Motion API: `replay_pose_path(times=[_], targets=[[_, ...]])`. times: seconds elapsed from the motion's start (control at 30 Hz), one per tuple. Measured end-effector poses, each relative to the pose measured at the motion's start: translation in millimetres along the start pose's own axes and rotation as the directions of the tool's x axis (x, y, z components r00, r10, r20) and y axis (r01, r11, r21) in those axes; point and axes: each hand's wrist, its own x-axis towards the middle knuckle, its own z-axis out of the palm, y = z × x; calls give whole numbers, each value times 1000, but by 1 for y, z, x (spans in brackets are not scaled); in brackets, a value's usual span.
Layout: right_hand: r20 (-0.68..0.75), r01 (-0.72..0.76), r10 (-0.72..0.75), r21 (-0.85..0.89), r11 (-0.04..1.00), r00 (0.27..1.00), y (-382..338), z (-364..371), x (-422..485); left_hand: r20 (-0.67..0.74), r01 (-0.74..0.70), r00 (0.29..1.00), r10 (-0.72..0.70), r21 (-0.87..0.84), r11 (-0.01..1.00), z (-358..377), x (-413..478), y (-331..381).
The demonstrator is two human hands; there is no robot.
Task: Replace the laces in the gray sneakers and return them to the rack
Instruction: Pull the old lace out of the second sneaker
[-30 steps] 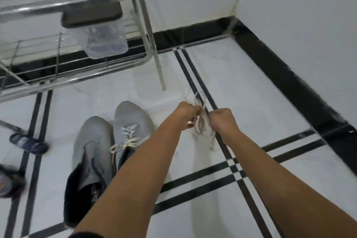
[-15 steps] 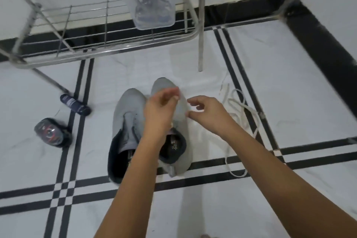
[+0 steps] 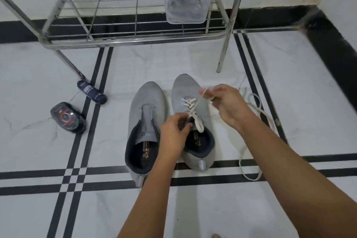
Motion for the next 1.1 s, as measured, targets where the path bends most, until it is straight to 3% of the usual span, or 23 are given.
replay_pose_path(times=[0.07,0.13,0.17,0.23,0.27,0.3,0.37,0.5,0.6,0.63,0.7,0.77,0.8,0.87,0.93,0.97,1.03,1.07,1.1], targets=[[11,-97,104,464,880,994,-7,-7,0,-25,4,1000,-5,-36,999,2,-2,-2],[-139,-52,166,595,802,976,-15,-17,10,-43,14,999,-17,-57,998,3,-1,0],[-232,-18,162,521,853,959,-18,-21,15,-48,21,999,-24,-55,998,4,-1,1],[-333,-26,42,54,998,942,-19,-26,23,-45,25,999,-26,-27,999,5,-1,4],[-298,-60,-18,-250,966,954,-15,-27,24,-38,32,999,-32,-8,999,4,1,5],[-240,-66,-70,-515,855,968,-9,-28,25,-35,45,998,-45,3,999,3,3,7],[-101,17,-151,-775,632,983,3,-19,22,-12,96,995,-96,1,995,-1,11,12],[129,139,-51,-896,422,990,20,4,5,135,236,966,-221,-102,966,-5,23,23],[145,143,-34,-852,503,989,26,8,-2,235,319,933,-273,-189,929,-5,25,27],[149,145,-36,-834,533,988,27,6,-4,251,383,916,-314,-309,870,-7,27,28],[143,144,-48,-793,593,988,29,0,-4,300,455,890,-343,-620,640,-13,33,29],[142,159,-77,-774,613,987,30,-3,-5,279,393,909,-311,-821,413,-19,40,28],[140,173,-102,-778,603,985,31,-3,-5,245,363,916,-318,-842,399,-19,41,28],[149,200,-135,-778,596,980,32,-3,-5,151,335,931,-332,-714,614,-16,32,26],[181,236,-152,-782,576,972,31,0,-4,109,283,959,-262,-382,880,-9,18,21],[210,259,-151,-808,529,966,32,1,-2,107,233,971,-213,-244,941,-6,15,18],[251,280,-123,-860,428,960,33,3,2,63,155,987,-147,-133,979,-3,13,13],[238,260,-106,-856,447,965,34,3,4,21,130,992,-128,-130,983,-4,15,13],[181,196,-82,-808,556,980,35,3,4,-21,119,992,-123,-159,980,-5,16,14]])
